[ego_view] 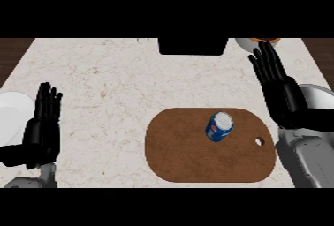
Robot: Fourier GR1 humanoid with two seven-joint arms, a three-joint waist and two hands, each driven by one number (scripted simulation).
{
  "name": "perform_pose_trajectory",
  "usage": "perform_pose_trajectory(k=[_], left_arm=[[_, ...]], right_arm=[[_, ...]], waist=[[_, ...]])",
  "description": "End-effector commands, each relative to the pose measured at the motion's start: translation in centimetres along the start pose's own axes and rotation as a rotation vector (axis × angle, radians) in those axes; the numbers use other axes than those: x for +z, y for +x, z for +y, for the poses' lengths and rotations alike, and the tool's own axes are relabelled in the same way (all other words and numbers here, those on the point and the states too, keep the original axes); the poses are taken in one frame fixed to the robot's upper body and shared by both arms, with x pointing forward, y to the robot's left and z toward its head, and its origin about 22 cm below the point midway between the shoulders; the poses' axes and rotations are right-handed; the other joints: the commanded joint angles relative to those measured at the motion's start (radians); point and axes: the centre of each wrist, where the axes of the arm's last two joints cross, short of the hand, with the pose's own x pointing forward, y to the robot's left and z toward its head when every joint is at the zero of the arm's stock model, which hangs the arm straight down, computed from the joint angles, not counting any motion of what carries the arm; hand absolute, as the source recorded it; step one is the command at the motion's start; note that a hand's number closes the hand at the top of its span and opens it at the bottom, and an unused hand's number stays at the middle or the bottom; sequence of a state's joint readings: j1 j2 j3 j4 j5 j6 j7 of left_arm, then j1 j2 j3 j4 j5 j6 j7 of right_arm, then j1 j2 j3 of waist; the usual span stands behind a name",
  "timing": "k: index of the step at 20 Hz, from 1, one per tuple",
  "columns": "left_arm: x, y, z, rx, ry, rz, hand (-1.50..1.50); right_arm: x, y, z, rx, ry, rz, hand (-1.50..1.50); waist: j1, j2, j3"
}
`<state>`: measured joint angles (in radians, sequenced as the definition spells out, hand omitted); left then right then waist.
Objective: Pick the can from the cutting board and place it in the pan
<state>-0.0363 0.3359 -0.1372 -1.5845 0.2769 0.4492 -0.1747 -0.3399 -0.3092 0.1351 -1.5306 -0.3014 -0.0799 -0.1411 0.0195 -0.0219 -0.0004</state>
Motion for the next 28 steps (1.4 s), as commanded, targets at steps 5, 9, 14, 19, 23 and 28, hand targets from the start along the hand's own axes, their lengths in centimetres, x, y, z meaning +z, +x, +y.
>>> perform_pose_trajectory(k=[5, 9, 14, 19, 23, 28], left_arm=[[-1.9, 1.6, -0.9, -0.004, -0.157, 0.073, 0.00], [-3.0, 1.7, -1.1, 0.023, -0.219, 0.205, 0.00], [-3.8, 2.3, -1.2, 0.033, -0.230, 0.228, 0.00], [-2.7, 2.9, -1.7, 0.032, -0.253, 0.206, 0.00], [-3.6, 2.8, -1.8, 0.034, -0.231, 0.232, 0.00], [-4.4, 3.9, -2.7, 0.052, -0.249, 0.223, 0.00]], right_arm=[[-5.0, 4.0, 4.3, -0.246, 0.625, -0.119, 1.50], [-5.6, 4.0, -4.2, 0.044, 0.637, -0.129, 1.50], [-4.3, 3.8, -11.4, 0.197, 0.723, -0.118, -1.50], [-5.7, 5.2, -12.2, 0.377, 0.837, -0.228, -1.50], [-8.9, 8.0, -11.8, 0.425, 0.888, -0.275, -1.50], [-11.5, 9.3, -5.5, 0.700, 1.032, -0.271, -1.50]], waist=[[0.041, 0.041, 0.005], [-0.006, 0.038, 0.003], [-0.002, 0.036, 0.003], [0.030, 0.035, 0.004], [0.015, 0.032, 0.002], [0.027, 0.032, 0.000]])
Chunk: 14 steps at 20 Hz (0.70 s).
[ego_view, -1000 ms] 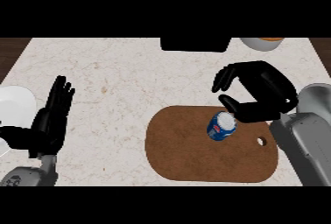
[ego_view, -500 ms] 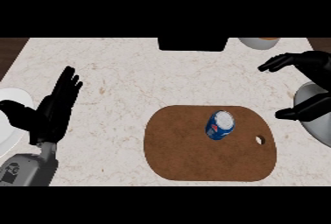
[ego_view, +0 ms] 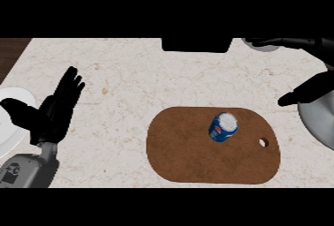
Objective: Pick the can from the cutting board and place it in the pan
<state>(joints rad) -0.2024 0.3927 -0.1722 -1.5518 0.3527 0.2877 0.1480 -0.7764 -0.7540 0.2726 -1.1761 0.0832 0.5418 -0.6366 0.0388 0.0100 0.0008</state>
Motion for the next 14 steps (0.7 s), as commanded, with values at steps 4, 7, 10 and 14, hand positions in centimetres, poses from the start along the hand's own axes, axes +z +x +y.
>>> perform_pose_trajectory(k=[4, 7, 10, 14], left_arm=[[0.4, -0.3, 1.2, 0.004, 0.020, 0.012, 0.00], [1.0, -0.3, 0.3, 0.012, 0.008, 0.025, 0.00], [0.4, -0.1, -0.6, 0.009, 0.016, 0.004, 0.00], [0.9, -1.4, 1.3, -0.008, 0.034, 0.021, 0.00]], right_arm=[[-5.3, 1.5, 2.8, 0.181, 0.293, -0.039, -1.50], [-6.6, 2.2, 3.9, 0.243, 0.398, -0.007, -1.50], [-6.8, 2.1, 3.6, 0.308, 0.595, 0.083, -1.50], [-6.8, 2.8, 5.0, 0.354, 0.710, 0.093, -1.50]], waist=[[-0.015, -0.007, -0.001], [-0.020, -0.010, -0.001], [-0.013, -0.004, -0.002], [-0.029, -0.009, -0.002]])
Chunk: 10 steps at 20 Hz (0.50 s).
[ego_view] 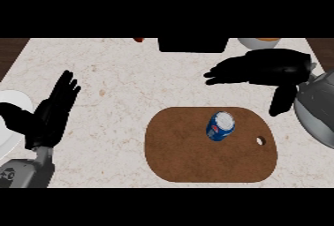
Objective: Pick the can from the cutting board and place it in the pan
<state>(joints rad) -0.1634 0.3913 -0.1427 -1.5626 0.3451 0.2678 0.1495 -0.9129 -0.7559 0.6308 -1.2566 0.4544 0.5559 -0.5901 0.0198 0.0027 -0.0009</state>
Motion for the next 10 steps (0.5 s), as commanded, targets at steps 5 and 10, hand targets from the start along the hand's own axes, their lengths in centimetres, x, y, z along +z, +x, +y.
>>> perform_pose_trajectory(k=[5, 10], left_arm=[[0.2, 0.1, 0.1, 0.007, 0.009, -0.004, 0.00], [-1.4, 1.1, -0.7, 0.003, 0.028, -0.007, 0.00]], right_arm=[[0.6, 1.2, -0.1, 0.099, 0.172, -0.048, -1.50], [-0.5, 3.1, 1.3, 0.267, 0.140, 0.022, -1.50]], waist=[[-0.015, -0.004, 0.001], [-0.024, -0.003, 0.001]])
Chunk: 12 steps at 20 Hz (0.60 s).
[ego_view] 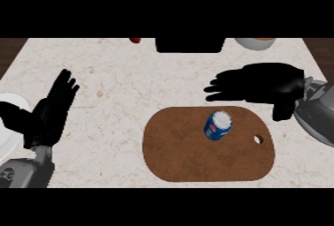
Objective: Pick the can from the cutting board and place it in the pan
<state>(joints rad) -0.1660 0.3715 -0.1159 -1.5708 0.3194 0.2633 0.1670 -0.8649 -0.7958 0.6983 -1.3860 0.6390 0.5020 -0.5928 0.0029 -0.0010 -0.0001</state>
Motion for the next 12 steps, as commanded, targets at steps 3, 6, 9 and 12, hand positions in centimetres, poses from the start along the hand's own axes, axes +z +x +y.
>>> perform_pose_trajectory(k=[3, 6, 9, 12], left_arm=[[0.8, 0.3, -2.5, 0.011, -0.008, -0.013, 0.00], [-0.3, 0.4, 1.3, -0.006, 0.001, 0.005, 0.00], [-0.2, 0.3, -0.5, 0.002, 0.003, -0.001, 0.00], [0.2, -0.7, 0.4, 0.014, -0.010, 0.017, 0.00]], right_arm=[[1.4, 1.5, -0.3, 0.084, 0.016, 0.023, -1.50], [1.0, 3.4, -0.5, 0.057, -0.015, 0.008, -1.50], [-1.3, 4.6, -0.5, 0.045, -0.012, -0.016, -1.50], [-0.9, 5.9, 1.8, 0.054, 0.011, 0.009, -1.50]], waist=[[-0.004, -0.002, 0.000], [-0.006, -0.001, 0.000], [-0.002, -0.001, 0.000], [-0.004, -0.001, 0.000]])
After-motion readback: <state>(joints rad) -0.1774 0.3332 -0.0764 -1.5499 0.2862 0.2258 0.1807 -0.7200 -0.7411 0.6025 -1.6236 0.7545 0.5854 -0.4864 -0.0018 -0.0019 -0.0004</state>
